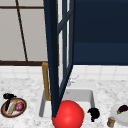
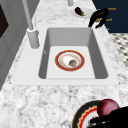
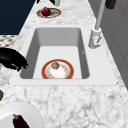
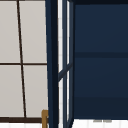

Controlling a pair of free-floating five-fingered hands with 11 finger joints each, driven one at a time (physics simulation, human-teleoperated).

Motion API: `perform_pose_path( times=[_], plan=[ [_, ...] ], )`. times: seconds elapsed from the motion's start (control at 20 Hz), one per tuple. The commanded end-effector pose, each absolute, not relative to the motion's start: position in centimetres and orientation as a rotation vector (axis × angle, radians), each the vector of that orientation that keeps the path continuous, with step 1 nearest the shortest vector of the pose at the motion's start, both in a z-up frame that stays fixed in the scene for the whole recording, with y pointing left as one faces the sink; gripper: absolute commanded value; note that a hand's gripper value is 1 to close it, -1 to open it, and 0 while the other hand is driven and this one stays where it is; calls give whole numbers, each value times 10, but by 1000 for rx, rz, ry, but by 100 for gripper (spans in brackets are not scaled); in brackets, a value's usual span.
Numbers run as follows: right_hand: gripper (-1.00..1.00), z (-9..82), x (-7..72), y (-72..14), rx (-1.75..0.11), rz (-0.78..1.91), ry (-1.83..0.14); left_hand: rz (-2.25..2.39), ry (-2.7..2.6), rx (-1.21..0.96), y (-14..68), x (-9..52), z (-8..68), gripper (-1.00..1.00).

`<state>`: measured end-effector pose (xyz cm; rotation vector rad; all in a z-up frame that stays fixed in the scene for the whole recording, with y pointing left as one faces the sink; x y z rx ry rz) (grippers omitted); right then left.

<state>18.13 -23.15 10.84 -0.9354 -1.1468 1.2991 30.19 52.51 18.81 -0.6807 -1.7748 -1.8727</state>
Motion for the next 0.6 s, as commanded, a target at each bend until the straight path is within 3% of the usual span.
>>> perform_pose_path(
  times=[0.0, 0.15, 0.55],
  plan=[
    [0, 108, 181, -232, -935, 1299, -1147, -1740, -1815, -626, 525, 298, 192, -100],
    [0, 108, 181, -232, -935, 1299, -1147, -1911, -1758, -717, 524, 289, 191, -100],
    [0, 108, 181, -232, -935, 1299, -1147, -1820, -1816, -556, 521, 280, 230, -100]
  ],
)
